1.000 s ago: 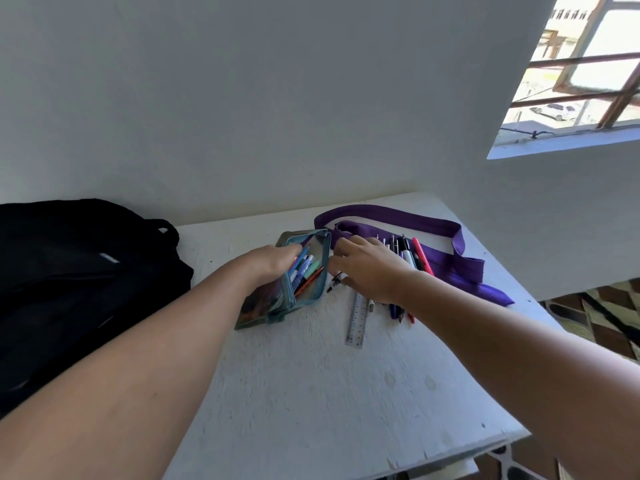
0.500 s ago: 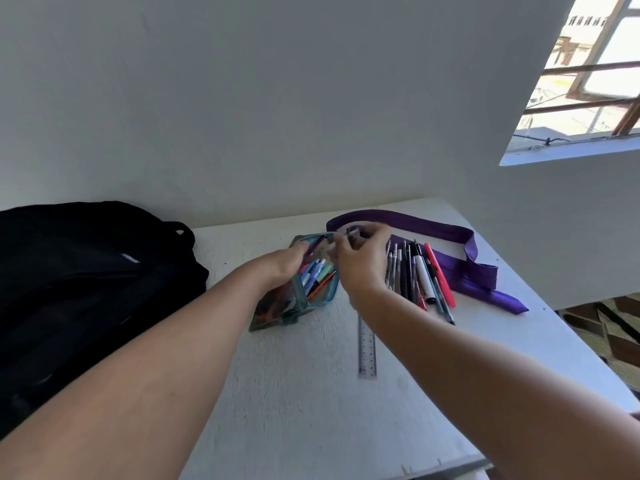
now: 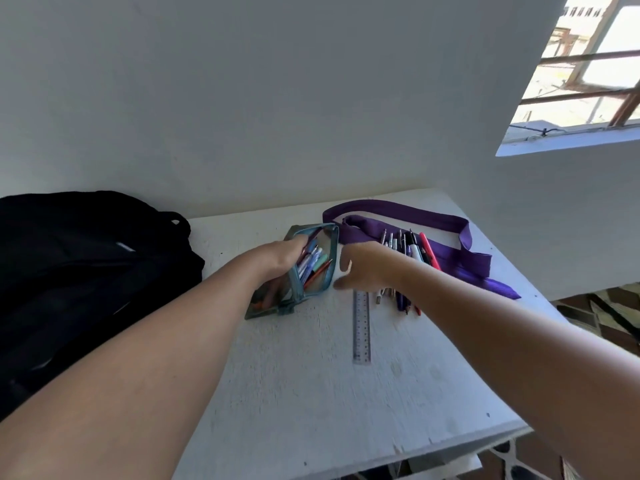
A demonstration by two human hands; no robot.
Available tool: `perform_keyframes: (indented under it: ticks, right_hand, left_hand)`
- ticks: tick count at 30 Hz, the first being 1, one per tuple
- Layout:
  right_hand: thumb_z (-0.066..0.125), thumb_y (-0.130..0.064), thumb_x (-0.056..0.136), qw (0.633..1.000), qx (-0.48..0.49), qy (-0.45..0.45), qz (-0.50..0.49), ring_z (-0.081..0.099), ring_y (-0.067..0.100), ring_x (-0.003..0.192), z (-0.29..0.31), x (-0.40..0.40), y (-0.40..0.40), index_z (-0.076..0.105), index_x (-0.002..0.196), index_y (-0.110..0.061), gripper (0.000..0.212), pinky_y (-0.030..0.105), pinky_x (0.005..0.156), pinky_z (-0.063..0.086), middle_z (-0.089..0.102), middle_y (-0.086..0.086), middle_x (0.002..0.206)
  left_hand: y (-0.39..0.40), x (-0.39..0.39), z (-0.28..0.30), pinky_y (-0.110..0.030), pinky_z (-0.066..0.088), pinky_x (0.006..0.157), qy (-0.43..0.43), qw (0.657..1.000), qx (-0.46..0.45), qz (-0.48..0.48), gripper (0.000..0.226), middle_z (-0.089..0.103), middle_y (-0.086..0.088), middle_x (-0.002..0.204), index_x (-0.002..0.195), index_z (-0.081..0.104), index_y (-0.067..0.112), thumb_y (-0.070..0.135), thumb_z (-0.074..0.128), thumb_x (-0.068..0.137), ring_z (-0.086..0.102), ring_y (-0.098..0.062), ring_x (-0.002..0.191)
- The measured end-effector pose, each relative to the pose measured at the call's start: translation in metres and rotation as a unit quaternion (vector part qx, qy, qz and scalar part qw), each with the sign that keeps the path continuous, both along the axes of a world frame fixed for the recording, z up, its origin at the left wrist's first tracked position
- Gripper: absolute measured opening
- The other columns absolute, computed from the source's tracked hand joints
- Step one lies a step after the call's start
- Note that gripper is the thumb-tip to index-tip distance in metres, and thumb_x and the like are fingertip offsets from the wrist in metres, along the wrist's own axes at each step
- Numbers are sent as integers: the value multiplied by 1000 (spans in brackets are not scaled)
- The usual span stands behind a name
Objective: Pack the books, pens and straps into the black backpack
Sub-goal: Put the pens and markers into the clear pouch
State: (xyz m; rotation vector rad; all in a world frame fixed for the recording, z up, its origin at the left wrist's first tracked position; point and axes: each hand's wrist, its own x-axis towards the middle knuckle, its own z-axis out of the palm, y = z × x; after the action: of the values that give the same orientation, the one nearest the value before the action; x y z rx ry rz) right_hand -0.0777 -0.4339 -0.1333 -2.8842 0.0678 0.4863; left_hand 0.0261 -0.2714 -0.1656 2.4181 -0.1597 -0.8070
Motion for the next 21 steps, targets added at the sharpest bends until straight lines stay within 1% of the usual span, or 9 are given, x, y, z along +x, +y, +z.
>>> perform_keyframes:
  ticks: [3, 5, 6, 9, 12, 16, 19, 20, 21]
  right_hand:
    - [83, -46, 85, 996, -53, 68, 18, 60, 27, 120, 2, -4, -15, 53, 144, -12, 74, 40, 103, 51, 63, 8, 135]
    - [92, -47, 73, 994, -73, 75, 21, 58, 28, 121, -2, -2, -18, 46, 149, -15, 94, 42, 104, 51, 57, 7, 138]
    - [95, -48, 68, 994, -85, 69, 24, 57, 28, 120, -5, -3, -19, 46, 149, -16, 100, 42, 103, 52, 56, 7, 138]
    - [96, -49, 66, 995, -81, 54, 26, 57, 27, 118, -11, -2, -20, 50, 146, -14, 99, 39, 101, 51, 56, 6, 135]
    - [95, -48, 67, 995, -67, 66, 18, 56, 28, 123, -13, -1, -23, 47, 149, -11, 102, 40, 105, 50, 54, 9, 139]
    - [94, -54, 65, 994, -73, 87, 1, 49, 34, 134, -13, 2, -26, 35, 155, -10, 116, 49, 114, 44, 46, 12, 148]
    - [96, -57, 59, 992, -94, 80, -15, 39, 40, 144, -12, 5, -24, 26, 158, -10, 130, 60, 119, 33, 40, 15, 156]
    - [97, -56, 59, 993, -91, 73, -20, 39, 40, 144, -11, 5, -23, 26, 157, -10, 130, 60, 119, 31, 41, 15, 155]
    - [97, -52, 61, 995, -72, 66, -23, 44, 39, 140, -11, 4, -22, 27, 155, -10, 124, 58, 117, 33, 47, 13, 152]
  left_hand:
    - [-1, 1, -5, -50, 38, 115, -7, 1000, 20, 9, 86, 49, -20, 151, 145, 54, 15, 75, 20, 93, 52, -36, 132]
    - [0, 0, -6, -49, 34, 117, -20, 999, 27, 14, 85, 40, -17, 159, 152, 46, 16, 74, 22, 95, 44, -35, 140]
    - [-1, -1, -6, -48, 34, 117, -24, 999, 31, 15, 84, 39, -17, 159, 153, 45, 16, 73, 22, 96, 43, -35, 140]
    - [-3, -4, -6, -47, 37, 114, -26, 999, 44, 2, 83, 45, -19, 155, 149, 50, 17, 73, 20, 96, 48, -35, 134]
    - [-1, -4, -7, -49, 37, 113, -23, 998, 50, -3, 86, 48, -19, 152, 147, 52, 18, 76, 19, 93, 50, -35, 132]
    - [0, -7, -6, -48, 38, 113, -23, 998, 53, -3, 85, 48, -19, 152, 148, 51, 18, 76, 19, 95, 49, -35, 133]
    - [0, -10, -4, -47, 38, 113, -21, 999, 47, -9, 82, 47, -20, 153, 150, 48, 17, 73, 18, 97, 49, -35, 134]
    - [-1, -10, -3, -46, 38, 112, -21, 999, 47, -8, 81, 47, -20, 152, 150, 48, 17, 72, 18, 98, 49, -35, 133]
    - [-1, -10, -3, -45, 38, 111, -24, 999, 48, -9, 80, 47, -20, 152, 149, 48, 17, 71, 19, 98, 49, -35, 132]
